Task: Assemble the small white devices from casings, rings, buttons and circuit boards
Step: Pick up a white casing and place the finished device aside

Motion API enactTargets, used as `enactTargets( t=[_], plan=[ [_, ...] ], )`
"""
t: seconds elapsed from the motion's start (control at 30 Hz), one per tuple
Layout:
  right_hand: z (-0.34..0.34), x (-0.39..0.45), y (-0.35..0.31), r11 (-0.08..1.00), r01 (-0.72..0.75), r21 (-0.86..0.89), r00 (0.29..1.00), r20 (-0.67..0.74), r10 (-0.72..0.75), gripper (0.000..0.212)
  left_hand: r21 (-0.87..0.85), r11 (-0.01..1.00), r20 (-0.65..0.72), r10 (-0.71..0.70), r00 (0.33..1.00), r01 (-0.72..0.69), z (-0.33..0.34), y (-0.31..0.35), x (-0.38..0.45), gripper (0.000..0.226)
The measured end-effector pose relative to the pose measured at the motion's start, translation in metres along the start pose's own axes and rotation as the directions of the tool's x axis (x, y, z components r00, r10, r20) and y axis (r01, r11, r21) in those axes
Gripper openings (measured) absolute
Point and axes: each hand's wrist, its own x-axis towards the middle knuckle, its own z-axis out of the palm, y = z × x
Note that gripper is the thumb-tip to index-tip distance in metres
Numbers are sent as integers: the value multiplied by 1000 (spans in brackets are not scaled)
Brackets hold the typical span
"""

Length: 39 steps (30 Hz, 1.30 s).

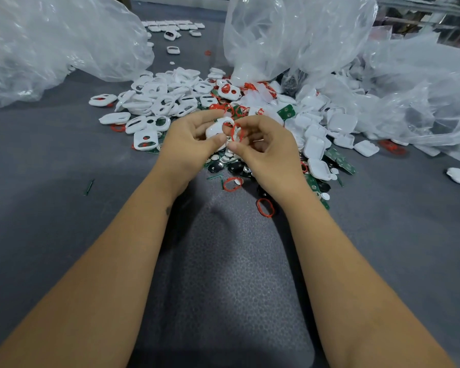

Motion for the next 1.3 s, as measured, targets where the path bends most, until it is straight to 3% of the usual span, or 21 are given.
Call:
enactTargets(
  t=[0.2, 0.3, 0.47, 0.77, 1.07, 1.3],
  plan=[
    [2, 2, 6, 979, 124, -164, 989, -61, -135, 27, 49, 997, 14, 58, 998, -58, 7, 4, 2, 28],
    [0, 3, 9, 956, 166, -242, 978, -83, -191, 28, -75, 997, 32, 5, 999, -3, 9, 4, 3, 27],
    [-2, 5, 10, 952, 150, -266, 980, -88, -179, 32, -147, 987, -8, -71, 997, 69, 13, 3, 4, 36],
    [-2, 5, 9, 953, 123, -278, 981, -110, -159, 32, -281, 953, 58, -100, 993, 112, 12, -2, 5, 17],
    [-7, 2, 8, 871, 207, -445, 965, -52, -256, 21, -193, 971, -15, -150, 989, 144, 30, -5, 0, 31],
    [-9, 0, 8, 829, 284, -481, 948, 14, -317, 24, -217, 959, 29, -179, 983, 181, 27, -1, -2, 29]
  ],
)
